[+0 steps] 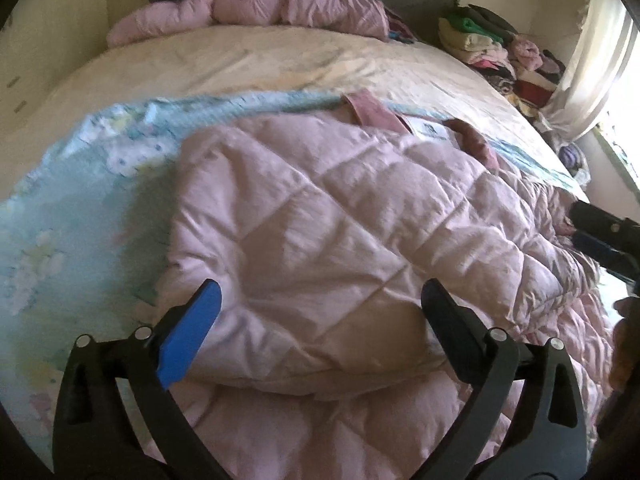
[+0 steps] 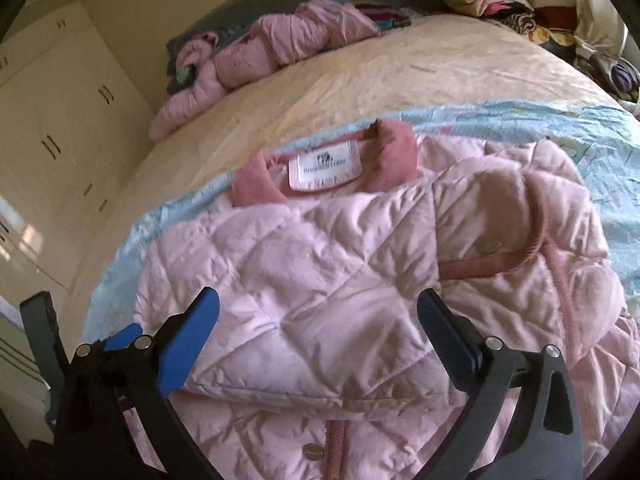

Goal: Fold large clothes
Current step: 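Move both open grippers back toward the ribbed jacket hem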

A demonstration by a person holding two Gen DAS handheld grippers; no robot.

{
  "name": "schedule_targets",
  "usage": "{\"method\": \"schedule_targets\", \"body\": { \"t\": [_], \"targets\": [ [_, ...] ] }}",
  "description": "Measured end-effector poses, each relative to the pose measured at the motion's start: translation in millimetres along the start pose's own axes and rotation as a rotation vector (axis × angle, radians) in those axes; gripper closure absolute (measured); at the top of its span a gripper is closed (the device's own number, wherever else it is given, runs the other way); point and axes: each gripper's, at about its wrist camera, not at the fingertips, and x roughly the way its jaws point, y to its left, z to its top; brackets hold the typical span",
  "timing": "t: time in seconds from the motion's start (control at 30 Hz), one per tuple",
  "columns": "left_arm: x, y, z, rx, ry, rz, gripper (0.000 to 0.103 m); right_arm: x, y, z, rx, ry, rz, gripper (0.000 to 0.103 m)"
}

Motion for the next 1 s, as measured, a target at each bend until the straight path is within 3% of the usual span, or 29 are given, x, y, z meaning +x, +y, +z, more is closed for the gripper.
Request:
{"method": "schedule_targets", "body": {
  "t": [0.17,0.4,0.8,1.0],
  "targets": [
    [-16.0,9.9,6.1,-0.046,-0.016,-0.012,0.009,-20.6,-3.2,-1.7,0.006,-0.033,-0.006,0.004],
    [-38.6,8.6,10.5,-0.021,-0.031,0.049,0.009,-45.3,-5.3,-4.2,0.011,-0.063,-0.006,0.004],
    [-100.7,10.2,18.4,-0.030,-0.154,0.056,0.009,-96.3,3.7,-8.8,-0.014,-0.113,0.019,0.004],
    [-127.5,14.6,13.2,-0.014,-0.193,0.097,0.009,-128.0,-0.5,-20.7,-0.005,-0.151,0.016,0.004]
  ]
}}
